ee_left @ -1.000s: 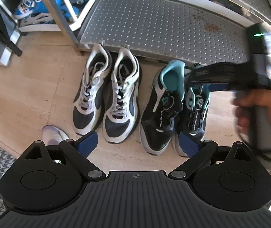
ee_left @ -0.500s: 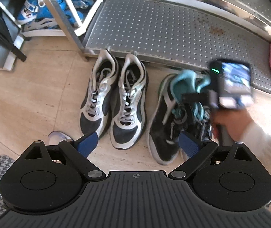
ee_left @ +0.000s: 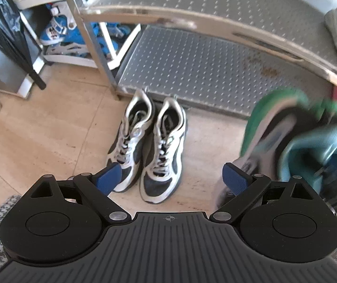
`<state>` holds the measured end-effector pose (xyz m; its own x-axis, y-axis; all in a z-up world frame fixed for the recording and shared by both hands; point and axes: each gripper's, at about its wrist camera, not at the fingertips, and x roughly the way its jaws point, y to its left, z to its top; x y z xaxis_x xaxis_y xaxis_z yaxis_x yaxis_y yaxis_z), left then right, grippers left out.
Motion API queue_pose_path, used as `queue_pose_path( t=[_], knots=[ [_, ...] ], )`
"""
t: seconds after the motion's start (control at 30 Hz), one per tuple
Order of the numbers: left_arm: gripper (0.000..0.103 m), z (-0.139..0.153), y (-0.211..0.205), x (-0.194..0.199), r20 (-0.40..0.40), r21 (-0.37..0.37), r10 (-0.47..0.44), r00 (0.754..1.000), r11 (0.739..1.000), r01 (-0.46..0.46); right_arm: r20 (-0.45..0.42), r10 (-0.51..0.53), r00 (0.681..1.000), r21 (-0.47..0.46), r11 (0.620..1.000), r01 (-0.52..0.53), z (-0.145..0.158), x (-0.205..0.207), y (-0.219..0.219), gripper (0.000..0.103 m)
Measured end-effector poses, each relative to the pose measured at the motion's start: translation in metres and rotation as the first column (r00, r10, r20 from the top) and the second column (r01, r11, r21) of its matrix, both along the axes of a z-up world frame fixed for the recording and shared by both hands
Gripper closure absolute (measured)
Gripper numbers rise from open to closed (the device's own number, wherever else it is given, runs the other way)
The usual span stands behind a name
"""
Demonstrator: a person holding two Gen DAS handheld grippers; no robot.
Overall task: Organize scattered shoes
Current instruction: 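Carry the teal-collared sneakers onto the shelf beside the white-grey pair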
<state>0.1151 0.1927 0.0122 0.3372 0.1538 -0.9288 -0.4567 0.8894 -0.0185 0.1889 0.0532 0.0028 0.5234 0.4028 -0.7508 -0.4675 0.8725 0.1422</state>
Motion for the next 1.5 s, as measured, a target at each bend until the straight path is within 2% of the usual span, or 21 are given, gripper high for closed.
queue_pose_path(
  t=[0.07,0.17,0.3,0.33,0.37,0.43,0.57,0.7,0.73,0.8,0.9,1.0,1.07,1.1,1.13,1.23,1.33,1.4,1.47,1.5],
  knots=[
    [0.007,0.002,0.000,0.002,0.005,0.000,-0.010,1.000,1.000,0.010,0.070,-0.012,0.997,0.025,1.000,0.011,0.031,0.017,0.004,0.081],
    [0.007,0.003,0.002,0.004,0.006,0.004,-0.007,1.000,1.000,0.007,0.171,-0.016,0.985,0.034,0.999,0.010,0.074,0.062,0.023,0.081],
    [0.007,0.006,0.004,0.012,0.008,0.003,-0.012,1.000,1.000,0.012,0.315,0.002,0.949,-0.064,0.998,0.019,0.081,0.131,0.061,0.078],
    [0.007,0.006,0.004,0.014,0.007,0.002,-0.014,1.000,1.000,0.014,0.337,0.005,0.942,-0.081,0.996,0.024,0.081,0.143,0.067,0.062],
    [0.007,0.007,0.004,0.016,0.009,-0.002,-0.014,1.000,1.000,0.014,0.343,0.002,0.939,-0.085,0.996,0.029,0.078,0.147,0.067,0.051],
    [0.007,0.010,0.000,0.020,0.021,-0.011,-0.021,1.000,1.000,0.021,0.356,0.004,0.935,-0.091,0.995,0.031,0.075,0.153,0.064,0.050],
    [0.007,0.015,-0.016,0.024,0.039,-0.020,-0.057,0.998,0.998,0.058,0.361,0.059,0.931,-0.112,0.994,-0.019,0.084,0.133,0.034,0.046],
    [0.007,0.022,-0.034,0.028,0.044,-0.044,-0.146,0.988,0.988,0.148,0.324,0.048,0.945,-0.050,0.998,-0.034,0.086,0.118,0.000,0.033],
    [0.007,0.023,-0.032,0.031,0.044,-0.037,-0.142,0.989,0.989,0.144,0.317,0.033,0.948,-0.019,0.999,-0.029,0.083,0.114,-0.008,0.030],
    [0.007,0.024,-0.027,0.038,0.046,-0.021,-0.127,0.991,0.992,0.128,0.248,0.031,0.968,0.010,0.999,-0.035,0.071,0.113,-0.008,0.030],
    [0.007,0.026,-0.019,0.047,0.049,0.003,-0.103,0.993,0.995,0.103,0.147,0.077,0.986,0.029,0.996,-0.082,0.059,0.108,0.001,0.042],
    [0.007,0.028,-0.011,0.057,0.053,0.026,-0.080,0.995,0.997,0.078,0.091,0.117,0.989,-0.017,0.993,-0.116,0.056,0.098,0.012,0.042],
    [0.007,0.030,-0.006,0.063,0.056,0.042,-0.064,0.996,0.997,0.062,0.001,0.093,0.996,-0.050,0.994,-0.092,0.046,0.096,0.013,0.043],
    [0.007,0.030,-0.003,0.066,0.057,0.050,-0.056,0.997,0.997,0.053,-0.060,0.080,0.995,-0.043,0.996,-0.082,0.038,0.097,0.013,0.048],
    [0.007,0.030,-0.005,0.068,0.058,0.049,-0.058,0.997,0.997,0.056,-0.148,0.064,0.987,-0.030,0.997,-0.069,0.027,0.101,0.013,0.059],
    [0.007,0.028,-0.012,0.072,0.058,0.042,-0.068,0.996,0.997,0.066,-0.309,0.021,0.951,0.048,0.999,-0.007,0.000,0.112,0.013,0.071],
    [0.007,0.027,-0.019,0.075,0.058,0.035,-0.078,0.995,0.996,0.076,-0.305,-0.075,0.949,0.079,0.991,0.104,0.002,0.129,0.007,0.073],
    [0.007,0.026,-0.024,0.078,0.058,0.030,-0.085,0.995,0.996,0.083,-0.339,-0.137,0.931,0.087,0.981,0.176,0.003,0.137,0.002,0.076],
    [0.007,0.024,-0.029,0.079,0.049,0.032,-0.090,0.995,0.996,0.088,-0.314,-0.150,0.938,0.040,0.985,0.170,0.005,0.135,0.005,0.080],
    [0.007,0.022,-0.030,0.080,0.043,0.028,-0.090,0.995,0.996,0.089,-0.267,-0.146,0.953,0.000,0.988,0.152,0.008,0.131,0.010,0.080]
  ],
)
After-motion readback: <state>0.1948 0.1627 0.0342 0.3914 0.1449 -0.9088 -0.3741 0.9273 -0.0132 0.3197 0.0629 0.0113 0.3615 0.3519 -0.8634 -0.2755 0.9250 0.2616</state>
